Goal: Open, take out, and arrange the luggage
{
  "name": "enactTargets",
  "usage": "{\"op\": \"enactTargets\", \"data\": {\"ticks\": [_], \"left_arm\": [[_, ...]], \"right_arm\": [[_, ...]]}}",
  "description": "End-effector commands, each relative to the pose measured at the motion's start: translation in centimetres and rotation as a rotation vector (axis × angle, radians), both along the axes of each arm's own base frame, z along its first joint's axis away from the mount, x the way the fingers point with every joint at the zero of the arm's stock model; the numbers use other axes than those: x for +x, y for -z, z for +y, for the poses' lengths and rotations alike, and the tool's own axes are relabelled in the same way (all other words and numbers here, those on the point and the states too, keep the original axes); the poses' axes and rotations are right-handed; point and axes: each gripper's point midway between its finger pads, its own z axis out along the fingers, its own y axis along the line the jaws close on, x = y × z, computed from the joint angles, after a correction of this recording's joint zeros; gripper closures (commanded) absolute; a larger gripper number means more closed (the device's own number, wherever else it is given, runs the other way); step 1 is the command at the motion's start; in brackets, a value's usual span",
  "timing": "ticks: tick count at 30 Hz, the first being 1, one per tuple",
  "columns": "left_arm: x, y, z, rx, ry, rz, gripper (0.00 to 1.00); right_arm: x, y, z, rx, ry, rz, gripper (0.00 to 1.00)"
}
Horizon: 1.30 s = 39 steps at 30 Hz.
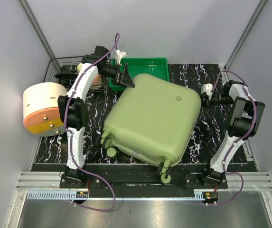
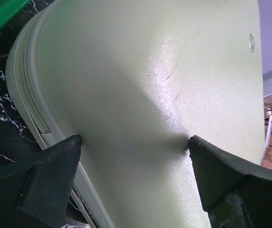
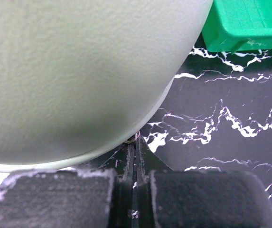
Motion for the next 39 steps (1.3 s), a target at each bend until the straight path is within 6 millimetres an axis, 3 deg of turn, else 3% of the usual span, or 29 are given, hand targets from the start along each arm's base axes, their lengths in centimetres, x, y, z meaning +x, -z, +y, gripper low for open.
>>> {"op": "enactTargets", "data": {"ticks": [1,3,4,6,7,8,9,10,11,13,14,20,24,30,33,37,39], "left_arm": [[3.1,-0.4,1.0,0.162,-0.041,-0.291,0.01],[2.8,-1.3,5.3,0.250,-0.109,-0.303,0.01],[1.3,-3.6,6.7,0.267,-0.114,-0.345,0.01],[-2.3,-3.0,10.2,0.382,-0.084,-0.309,0.01],[-4.7,-4.9,11.3,0.417,-0.089,-0.345,0.01],[-7.5,-3.0,12.7,0.487,-0.067,-0.266,0.01],[-9.2,-3.0,13.5,0.508,-0.045,-0.274,0.01],[-11.6,-4.6,14.1,0.515,-0.059,-0.320,0.01],[-13.7,-3.0,14.8,0.537,-0.054,-0.265,0.01],[-16.6,-4.2,15.9,0.536,-0.112,-0.300,0.01],[-18.1,-3.1,16.4,0.548,-0.121,-0.254,0.01],[-24.4,-3.4,17.3,0.568,-0.092,-0.295,0.01],[-25.8,-1.6,18.0,0.654,-0.031,-0.296,0.01],[-25.2,2.1,18.0,0.783,0.096,-0.336,0.01],[-25.0,3.3,17.3,0.779,0.200,-0.342,0.10],[-22.2,4.0,16.6,0.799,0.285,-0.421,0.26],[-19.4,3.5,15.6,0.783,0.335,-0.549,0.32]], "right_arm": [[-8.1,-4.7,4.3,0.097,-0.160,0.034,1.00],[-9.3,-4.6,4.5,0.098,-0.150,0.077,1.00],[-9.8,-5.0,4.6,0.097,-0.143,0.084,1.00],[-10.7,-4.8,4.8,0.105,-0.130,0.120,1.00],[-11.1,-5.0,4.9,0.104,-0.119,0.133,1.00],[-11.3,-4.9,4.9,0.100,-0.113,0.143,1.00],[-11.8,-4.6,4.9,0.102,-0.098,0.188,1.00],[-11.9,-4.7,4.8,0.092,-0.088,0.177,1.00],[-12.0,-4.6,4.8,0.092,-0.078,0.186,1.00],[-12.6,-4.3,4.8,0.078,-0.062,0.188,1.00],[-12.7,-4.2,4.8,0.073,-0.054,0.196,1.00],[-12.6,-3.2,4.1,0.036,-0.001,0.195,1.00],[-12.6,-3.3,3.9,0.026,0.007,0.177,1.00],[-14.0,-3.7,4.3,0.019,0.002,0.151,1.00],[-15.2,-3.5,4.5,0.002,-0.010,0.146,1.00],[-17.2,-3.3,4.7,-0.019,-0.024,0.175,1.00],[-18.1,-3.4,4.9,-0.030,-0.047,0.158,1.00]]}}
